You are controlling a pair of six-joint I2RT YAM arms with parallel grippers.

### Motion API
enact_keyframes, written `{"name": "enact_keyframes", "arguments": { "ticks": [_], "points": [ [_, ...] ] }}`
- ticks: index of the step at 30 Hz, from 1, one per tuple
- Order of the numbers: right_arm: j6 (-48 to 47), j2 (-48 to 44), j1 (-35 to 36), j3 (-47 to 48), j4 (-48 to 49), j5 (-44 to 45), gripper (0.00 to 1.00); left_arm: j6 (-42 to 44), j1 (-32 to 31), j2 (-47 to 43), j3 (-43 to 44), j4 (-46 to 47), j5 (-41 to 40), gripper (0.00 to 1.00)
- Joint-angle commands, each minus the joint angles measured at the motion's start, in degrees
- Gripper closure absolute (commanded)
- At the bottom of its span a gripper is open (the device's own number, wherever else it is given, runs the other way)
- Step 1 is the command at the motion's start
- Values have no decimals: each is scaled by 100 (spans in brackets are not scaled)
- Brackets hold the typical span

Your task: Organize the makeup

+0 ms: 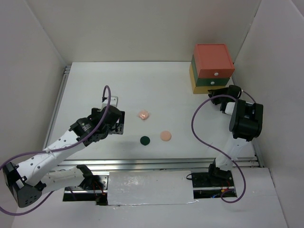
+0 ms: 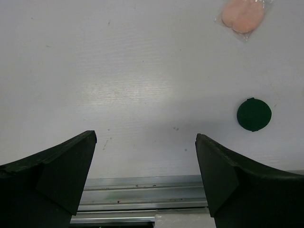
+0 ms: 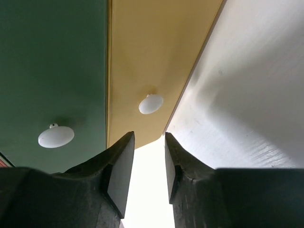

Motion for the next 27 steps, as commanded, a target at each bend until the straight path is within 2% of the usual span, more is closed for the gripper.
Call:
{"name": "enact_keyframes", "arguments": {
  "ticks": [1,5,13,27],
  "points": [
    [-4,-9,-68,72,263,82,60,148,29,43,60,161,52,1],
    [93,193,-103,160,307,47,51,175,29,87,60,178,96,1],
    [111,466,-120,520,78,-41,51,210,29,140,60,187,140,1],
    [216,589,-112,520,535,-173,53,280,29,175,43,231,280,0]
  ]
}}
